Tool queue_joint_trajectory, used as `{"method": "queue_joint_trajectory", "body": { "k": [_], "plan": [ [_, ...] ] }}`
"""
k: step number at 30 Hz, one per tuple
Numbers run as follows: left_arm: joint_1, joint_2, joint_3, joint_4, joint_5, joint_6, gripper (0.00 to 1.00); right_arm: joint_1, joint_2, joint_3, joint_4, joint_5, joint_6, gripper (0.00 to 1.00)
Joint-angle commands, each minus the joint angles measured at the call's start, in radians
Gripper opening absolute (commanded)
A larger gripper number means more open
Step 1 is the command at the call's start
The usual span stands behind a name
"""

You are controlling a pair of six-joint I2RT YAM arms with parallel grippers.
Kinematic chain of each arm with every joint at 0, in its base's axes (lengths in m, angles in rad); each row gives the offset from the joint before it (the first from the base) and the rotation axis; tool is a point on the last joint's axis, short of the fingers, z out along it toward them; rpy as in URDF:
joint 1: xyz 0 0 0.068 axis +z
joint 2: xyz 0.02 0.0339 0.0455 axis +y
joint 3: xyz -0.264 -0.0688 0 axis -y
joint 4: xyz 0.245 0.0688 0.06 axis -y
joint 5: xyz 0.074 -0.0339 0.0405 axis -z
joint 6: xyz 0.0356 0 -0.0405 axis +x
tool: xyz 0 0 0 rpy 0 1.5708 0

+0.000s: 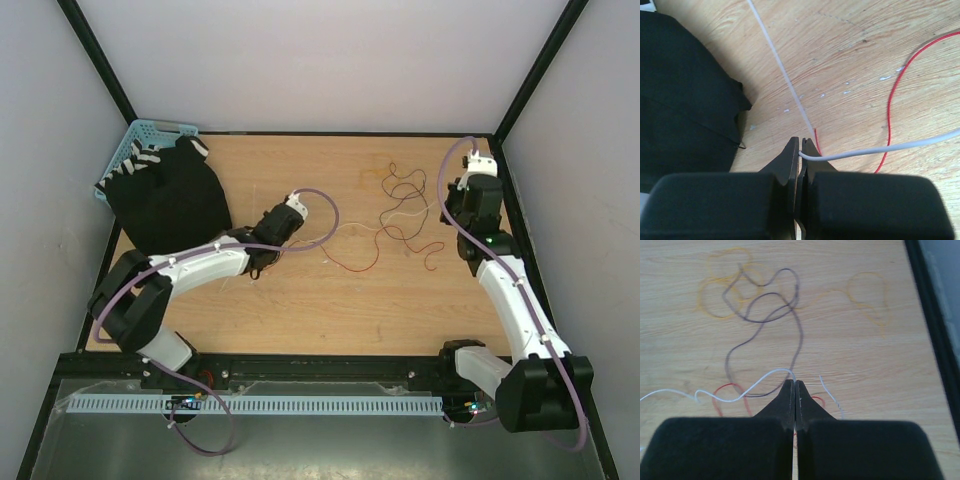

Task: Zip-tie the wires
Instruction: Straighten the cable at the center of the board.

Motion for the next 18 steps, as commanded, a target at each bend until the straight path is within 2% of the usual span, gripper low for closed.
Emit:
{"method": "queue_joint_trajectory", "body": {
  "k": [1,6,18],
  "plan": [
    [-0.018,0.047,0.04,-0.004,-0.013,-0.026,0.0,-0.061,0.008,-0.011,0.025,0.124,-0.02,0.0],
    [-0.02,0.094,0.019,0.011,-0.007,-0.048,0.0,-0.175,0.005,-0.017,0.026,0.067,-0.015,0.0],
    [-0.049,0.156,0.023,0.024,-0.009,-0.067,0.0,-0.29,-0.022,-0.032,0.026,0.081,-0.03,0.0]
  ]
}}
